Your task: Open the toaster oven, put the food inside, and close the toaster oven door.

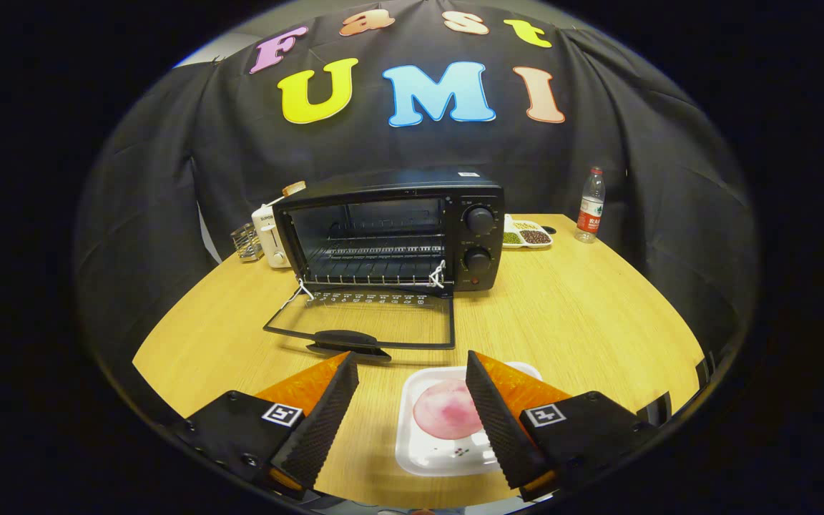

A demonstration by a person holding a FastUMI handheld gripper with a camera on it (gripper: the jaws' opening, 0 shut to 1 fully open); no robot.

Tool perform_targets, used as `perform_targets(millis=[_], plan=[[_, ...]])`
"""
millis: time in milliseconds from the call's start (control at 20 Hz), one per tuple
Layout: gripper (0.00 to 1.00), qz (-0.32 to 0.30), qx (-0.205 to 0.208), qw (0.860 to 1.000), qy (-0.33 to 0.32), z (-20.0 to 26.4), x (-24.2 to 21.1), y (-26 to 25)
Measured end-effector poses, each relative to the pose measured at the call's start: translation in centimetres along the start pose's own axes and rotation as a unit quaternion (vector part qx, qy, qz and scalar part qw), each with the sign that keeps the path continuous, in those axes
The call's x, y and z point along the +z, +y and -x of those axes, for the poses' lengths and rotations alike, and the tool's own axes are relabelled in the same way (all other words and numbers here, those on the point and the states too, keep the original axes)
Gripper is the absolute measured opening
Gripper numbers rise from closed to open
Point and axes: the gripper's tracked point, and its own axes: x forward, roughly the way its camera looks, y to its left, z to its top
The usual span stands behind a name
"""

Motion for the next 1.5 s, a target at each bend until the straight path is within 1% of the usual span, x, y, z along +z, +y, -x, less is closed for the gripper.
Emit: perform_targets(millis=[150,350,500,550,650,700,800,850,1050,1150,1300,1500], plan=[[0.96,0.006,0.016,1.0,0.016,1.4,0.2,-2.5],[0.96,-0.003,0.056,0.997,0.054,1.9,-0.6,-4.6],[0.96,-0.035,0.095,0.99,0.103,1.6,-1.7,-6.0],[0.97,-0.045,0.102,0.986,0.122,1.4,-2.4,-6.5],[0.97,-0.061,0.109,0.981,0.15,0.7,-2.9,-7.9],[0.99,-0.064,0.111,0.978,0.163,0.4,-3.1,-8.6],[0.99,-0.068,0.112,0.973,0.19,-0.2,-3.7,-10.1],[0.99,-0.076,0.118,0.969,0.203,-0.6,-4.1,-10.4],[0.98,-0.114,0.15,0.945,0.268,-1.5,-5.4,-10.6],[0.99,-0.125,0.158,0.934,0.296,-1.8,-5.9,-11.1],[0.96,-0.142,0.168,0.916,0.335,-2.0,-6.8,-11.0],[0.96,-0.145,0.175,0.899,0.373,-2.2,-8.1,-10.9]])
